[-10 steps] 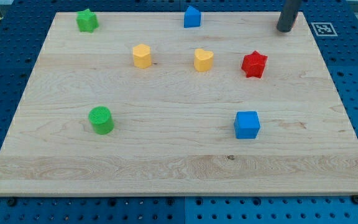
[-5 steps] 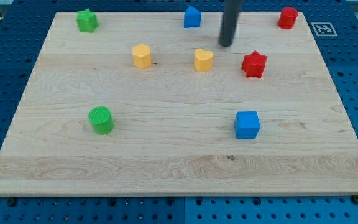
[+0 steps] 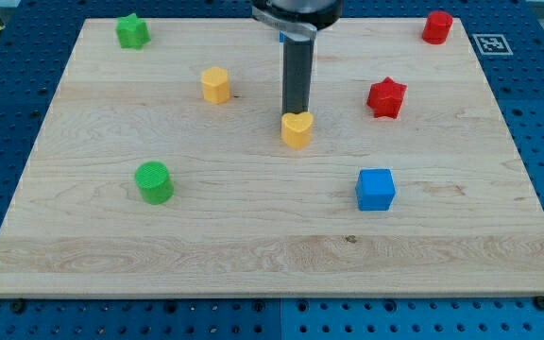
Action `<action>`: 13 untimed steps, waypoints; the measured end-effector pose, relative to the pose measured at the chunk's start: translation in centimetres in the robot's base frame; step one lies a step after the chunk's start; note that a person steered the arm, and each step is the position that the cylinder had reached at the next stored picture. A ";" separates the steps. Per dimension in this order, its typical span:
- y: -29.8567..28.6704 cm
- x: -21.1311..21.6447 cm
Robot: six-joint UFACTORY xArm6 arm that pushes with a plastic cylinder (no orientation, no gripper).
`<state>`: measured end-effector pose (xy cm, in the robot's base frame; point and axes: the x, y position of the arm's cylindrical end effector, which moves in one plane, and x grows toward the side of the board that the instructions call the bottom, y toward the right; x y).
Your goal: Push the yellow heart to the center left
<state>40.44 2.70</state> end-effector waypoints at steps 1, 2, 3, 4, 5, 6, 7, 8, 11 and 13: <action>2.8 1.5; 6.3 2.8; 6.1 4.1; 5.0 4.5; 0.9 4.5; -3.1 4.5; -5.7 4.5; -6.5 4.0; -13.6 2.0; -13.0 -0.3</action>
<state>40.14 -10.30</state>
